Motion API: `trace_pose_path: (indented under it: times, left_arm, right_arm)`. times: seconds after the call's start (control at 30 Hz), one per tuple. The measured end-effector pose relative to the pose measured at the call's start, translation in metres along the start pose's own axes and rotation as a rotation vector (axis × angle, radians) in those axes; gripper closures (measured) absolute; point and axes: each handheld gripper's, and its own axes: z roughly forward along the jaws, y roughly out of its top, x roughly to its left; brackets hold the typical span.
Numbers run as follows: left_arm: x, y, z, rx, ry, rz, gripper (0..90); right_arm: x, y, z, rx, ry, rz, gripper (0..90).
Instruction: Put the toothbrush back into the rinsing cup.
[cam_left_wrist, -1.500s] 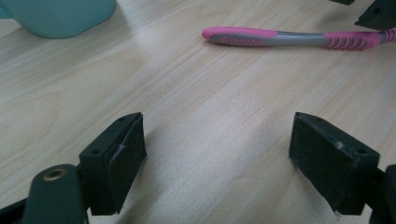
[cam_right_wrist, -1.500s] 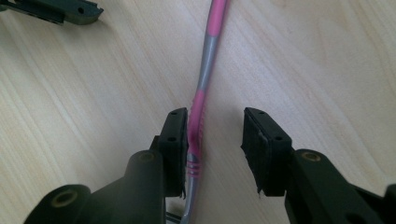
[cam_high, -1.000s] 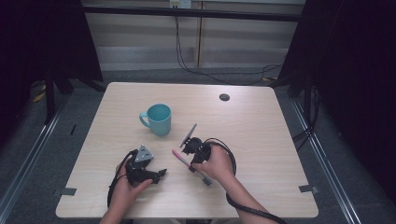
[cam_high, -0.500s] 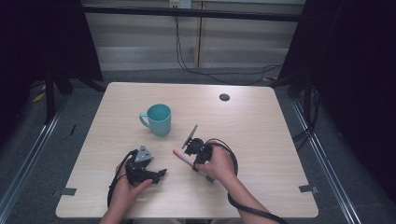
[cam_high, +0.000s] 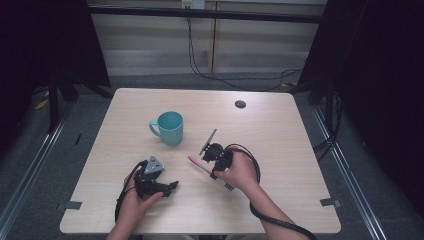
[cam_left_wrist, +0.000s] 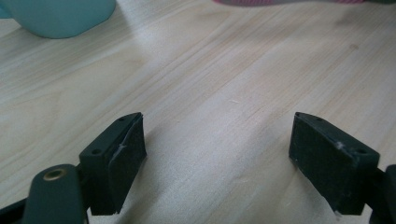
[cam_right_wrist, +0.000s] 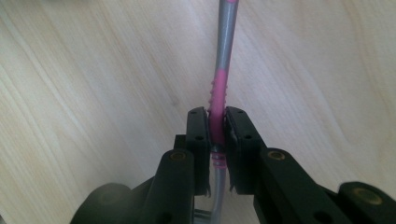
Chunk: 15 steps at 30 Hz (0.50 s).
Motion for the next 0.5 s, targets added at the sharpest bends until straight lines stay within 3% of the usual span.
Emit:
trace_pose_path:
  times: [0.13,0.5]
  left_arm:
    - [0.000,0.000,0.000,0.000,0.000,0.000,18.4]
    - [0.000,0.000,0.000,-0.001,-0.001,-0.001,18.3]
  right_arm:
    - [-0.007,-0.005,-0.007,-0.009,-0.024,0.005,80.7]
    - [-0.033,-0.021,-0.028,-0.033,-0.034,0.044,80.7]
